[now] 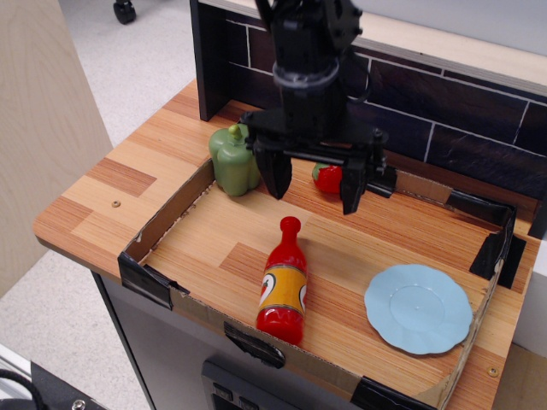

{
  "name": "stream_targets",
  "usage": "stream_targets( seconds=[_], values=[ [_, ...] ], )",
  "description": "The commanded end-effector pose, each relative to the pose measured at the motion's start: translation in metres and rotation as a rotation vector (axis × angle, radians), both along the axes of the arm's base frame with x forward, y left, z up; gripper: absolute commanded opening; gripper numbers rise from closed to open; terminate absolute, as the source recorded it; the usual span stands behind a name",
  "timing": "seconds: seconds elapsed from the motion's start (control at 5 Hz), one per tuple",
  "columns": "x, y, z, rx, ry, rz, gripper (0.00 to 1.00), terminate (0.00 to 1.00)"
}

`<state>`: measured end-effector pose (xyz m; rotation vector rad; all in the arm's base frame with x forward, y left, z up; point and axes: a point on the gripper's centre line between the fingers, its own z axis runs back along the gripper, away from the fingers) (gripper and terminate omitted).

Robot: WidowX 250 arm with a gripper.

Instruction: Topple hot sauce bottle

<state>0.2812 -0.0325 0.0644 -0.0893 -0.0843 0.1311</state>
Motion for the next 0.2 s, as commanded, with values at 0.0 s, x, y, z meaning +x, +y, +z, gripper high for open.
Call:
stream_targets(
  seconds=[0.0],
  values=[
    [0.0099,-0.0005,0.0214,-0.003,-0.060,-0.008,1.00,1.00]
  ],
)
